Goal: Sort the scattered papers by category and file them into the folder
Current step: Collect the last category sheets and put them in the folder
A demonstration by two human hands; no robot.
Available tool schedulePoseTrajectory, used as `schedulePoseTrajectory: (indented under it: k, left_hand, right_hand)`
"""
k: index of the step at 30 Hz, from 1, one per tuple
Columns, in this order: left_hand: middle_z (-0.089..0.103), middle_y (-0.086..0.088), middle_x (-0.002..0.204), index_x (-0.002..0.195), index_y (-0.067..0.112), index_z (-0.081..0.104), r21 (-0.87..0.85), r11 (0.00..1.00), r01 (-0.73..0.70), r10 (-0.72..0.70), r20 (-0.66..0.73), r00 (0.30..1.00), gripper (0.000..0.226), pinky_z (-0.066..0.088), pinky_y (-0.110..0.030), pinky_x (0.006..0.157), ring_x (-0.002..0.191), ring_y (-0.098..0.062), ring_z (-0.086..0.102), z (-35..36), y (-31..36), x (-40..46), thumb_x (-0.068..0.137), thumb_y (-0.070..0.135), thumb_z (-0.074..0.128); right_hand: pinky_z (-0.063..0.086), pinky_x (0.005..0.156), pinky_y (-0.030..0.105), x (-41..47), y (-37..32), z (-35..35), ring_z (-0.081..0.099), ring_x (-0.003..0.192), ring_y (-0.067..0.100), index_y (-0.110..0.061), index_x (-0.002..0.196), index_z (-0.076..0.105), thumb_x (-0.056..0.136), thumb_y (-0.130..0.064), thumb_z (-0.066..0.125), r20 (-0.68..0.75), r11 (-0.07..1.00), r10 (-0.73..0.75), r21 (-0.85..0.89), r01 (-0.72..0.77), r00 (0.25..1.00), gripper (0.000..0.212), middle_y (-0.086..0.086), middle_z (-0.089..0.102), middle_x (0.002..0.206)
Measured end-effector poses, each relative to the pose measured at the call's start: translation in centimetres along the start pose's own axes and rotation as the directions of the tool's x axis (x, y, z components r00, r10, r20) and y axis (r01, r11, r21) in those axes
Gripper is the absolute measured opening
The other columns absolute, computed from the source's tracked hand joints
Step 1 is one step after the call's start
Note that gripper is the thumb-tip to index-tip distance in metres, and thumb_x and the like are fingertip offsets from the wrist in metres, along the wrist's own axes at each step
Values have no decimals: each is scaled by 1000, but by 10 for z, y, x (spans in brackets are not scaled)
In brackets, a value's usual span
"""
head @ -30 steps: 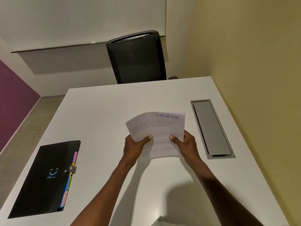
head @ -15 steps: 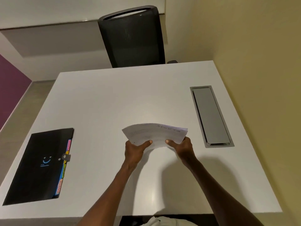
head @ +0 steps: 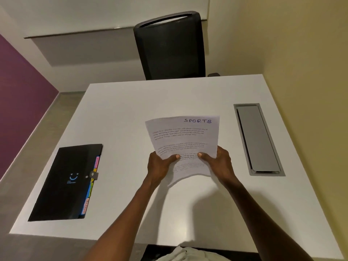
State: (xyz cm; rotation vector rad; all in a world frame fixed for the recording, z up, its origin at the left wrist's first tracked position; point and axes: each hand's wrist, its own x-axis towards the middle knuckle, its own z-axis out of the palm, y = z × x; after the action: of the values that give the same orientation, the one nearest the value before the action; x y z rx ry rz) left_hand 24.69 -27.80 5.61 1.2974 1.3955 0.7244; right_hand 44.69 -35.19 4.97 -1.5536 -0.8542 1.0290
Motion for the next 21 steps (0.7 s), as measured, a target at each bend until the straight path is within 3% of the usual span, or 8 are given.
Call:
schedulePoseTrajectory:
  k: [4, 7, 10, 15, 19, 21]
  left_hand:
    - [75, 4, 99, 109, 16, 70, 19, 999, 27, -26, -48, 998, 42, 55, -20, 71, 90, -11, 71, -7, -26, -1, 72, 23, 89]
    - [75, 1, 100, 109, 13, 71, 43, 996, 72, -70, -46, 996, 39, 49, -6, 64, 93, -16, 71, -6, -52, -6, 74, 22, 87]
    - [74, 2, 101, 110, 13, 72, 61, 996, 67, -66, -10, 998, 37, 46, -2, 63, 92, -14, 70, -17, -58, -7, 76, 21, 85]
    - [72, 2, 107, 117, 14, 70, 146, 989, 36, -57, 140, 989, 42, 44, -4, 60, 94, -14, 68, -76, -45, 15, 78, 23, 83]
    - [73, 7, 110, 119, 20, 70, 121, 992, 36, -63, 227, 972, 42, 48, -9, 68, 95, -7, 69, -142, -56, 30, 81, 35, 80]
    - [74, 9, 96, 102, 21, 74, 87, 992, 95, -111, 206, 972, 33, 52, -16, 68, 83, -5, 69, -178, -71, 39, 85, 49, 72]
  right_hand:
    - [58, 77, 27, -4, 24, 16, 70, 92, 13, -15, 114, 67, 82, -14, 75, -6, 998, 62, 16, -62, 998, 33, -4, 73, 103]
    - [57, 78, 27, -13, 52, 28, 69, 96, 20, -11, 112, 68, 79, -11, 77, -31, 992, 125, -22, -126, 992, 33, 1, 74, 101]
    - [58, 76, 25, -20, 45, 41, 70, 92, 16, -8, 108, 70, 79, -6, 78, -83, 991, 120, -58, -125, 989, 30, 0, 74, 97]
    - [44, 59, 2, -20, -9, 83, 62, 75, -14, -25, 107, 65, 85, -17, 74, -16, 973, 32, -228, -34, 999, 25, -19, 66, 91]
    - [40, 55, 5, -19, -22, 144, 54, 75, -11, -17, 111, 65, 84, -19, 75, -19, 942, 61, -329, -63, 998, 29, -7, 65, 95]
    - [41, 53, 3, -24, -19, 171, 55, 76, -9, -16, 111, 65, 83, -15, 75, -58, 956, 92, -275, -104, 994, 29, -5, 66, 93]
